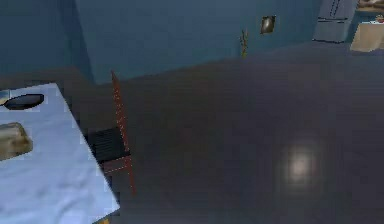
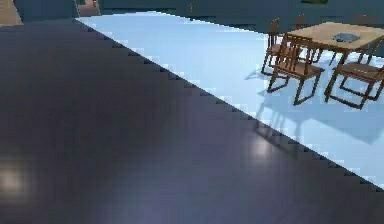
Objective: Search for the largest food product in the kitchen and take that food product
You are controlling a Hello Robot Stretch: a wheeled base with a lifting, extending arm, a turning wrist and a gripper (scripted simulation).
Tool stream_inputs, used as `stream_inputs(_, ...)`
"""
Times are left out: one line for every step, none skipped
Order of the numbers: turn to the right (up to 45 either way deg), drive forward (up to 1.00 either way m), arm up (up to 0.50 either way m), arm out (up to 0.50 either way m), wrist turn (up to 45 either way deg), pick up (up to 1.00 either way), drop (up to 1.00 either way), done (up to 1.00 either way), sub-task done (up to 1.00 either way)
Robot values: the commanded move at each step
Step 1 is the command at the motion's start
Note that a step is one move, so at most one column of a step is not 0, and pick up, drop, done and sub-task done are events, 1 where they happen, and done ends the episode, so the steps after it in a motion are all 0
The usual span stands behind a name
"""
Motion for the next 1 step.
stream_inputs(45.0, 0.0, 0.0, 0.0, 0.0, 0.0, 0.0, 0.0, 0.0)
